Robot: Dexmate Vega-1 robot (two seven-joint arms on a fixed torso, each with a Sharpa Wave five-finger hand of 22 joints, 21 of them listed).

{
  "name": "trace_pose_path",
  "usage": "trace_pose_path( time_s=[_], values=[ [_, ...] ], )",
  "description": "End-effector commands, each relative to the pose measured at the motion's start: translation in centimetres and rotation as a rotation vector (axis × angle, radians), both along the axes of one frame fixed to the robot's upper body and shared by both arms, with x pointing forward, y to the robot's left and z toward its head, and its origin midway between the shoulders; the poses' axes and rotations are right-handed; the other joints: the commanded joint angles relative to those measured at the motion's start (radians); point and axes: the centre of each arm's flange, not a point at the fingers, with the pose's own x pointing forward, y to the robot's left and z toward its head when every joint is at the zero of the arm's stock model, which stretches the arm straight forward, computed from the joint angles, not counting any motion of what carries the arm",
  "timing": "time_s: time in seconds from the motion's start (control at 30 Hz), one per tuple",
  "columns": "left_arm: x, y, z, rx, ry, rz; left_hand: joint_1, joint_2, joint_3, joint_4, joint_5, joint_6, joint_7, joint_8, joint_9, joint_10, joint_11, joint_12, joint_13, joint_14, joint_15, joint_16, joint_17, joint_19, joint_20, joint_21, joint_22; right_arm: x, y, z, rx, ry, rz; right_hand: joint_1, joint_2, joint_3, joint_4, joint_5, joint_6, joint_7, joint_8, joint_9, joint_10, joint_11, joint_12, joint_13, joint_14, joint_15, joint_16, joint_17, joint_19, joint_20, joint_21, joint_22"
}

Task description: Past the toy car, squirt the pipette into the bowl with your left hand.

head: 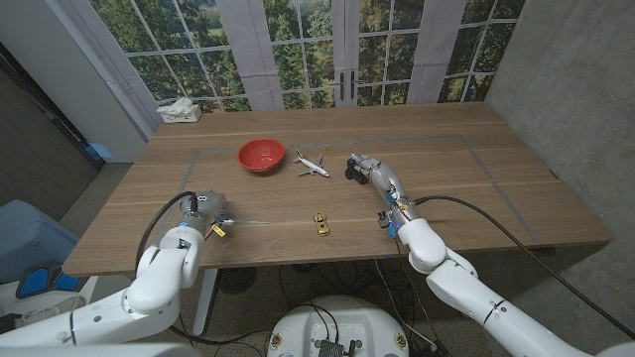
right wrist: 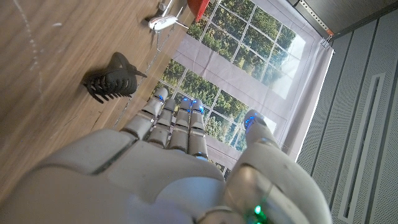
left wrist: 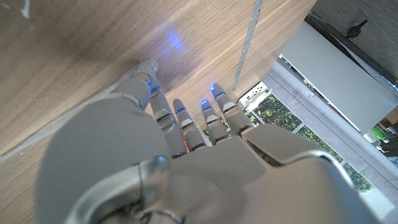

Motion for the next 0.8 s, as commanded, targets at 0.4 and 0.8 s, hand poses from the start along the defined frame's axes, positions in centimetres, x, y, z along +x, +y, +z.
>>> trace_pose_path(
  time_s=[0.4, 0.8],
  values=[
    [-1.8, -0.1, 2.7, -0.014, -0.167, -0.007, 0.017, -0.006, -0.015, 0.002, 0.006, 0.004, -0.003, 0.004, 0.003, 0.010, -0.002, 0.004, 0.002, 0.037, -0.106, 0.007, 0.004, 0.025, -0.001, 0.009, 0.007, -0.9, -0.5, 0.2, -0.027, -0.002, -0.054, 0.015, 0.015, 0.006, -0.016, 0.009, 0.002, -0.012, -0.007, 0.002, -0.006, -0.013, -0.003, 0.005, -0.004, -0.007, -0.001, 0.006, -0.013, 0.026, -0.007, 0.004],
    [-1.7, 0.0, 4.2, 0.009, -0.206, -0.008, 0.021, -0.008, -0.022, 0.003, 0.006, 0.006, -0.004, 0.004, 0.005, 0.015, -0.002, 0.002, 0.002, 0.049, -0.114, 0.007, 0.004, 0.030, -0.003, 0.010, 0.008, -1.6, -0.7, 1.2, -0.098, -0.003, -0.105, 0.033, 0.020, 0.009, -0.022, 0.014, -0.010, -0.025, -0.011, 0.002, -0.033, -0.031, -0.011, 0.005, -0.028, -0.012, -0.010, 0.009, -0.032, 0.041, -0.012, 0.006]
  ],
)
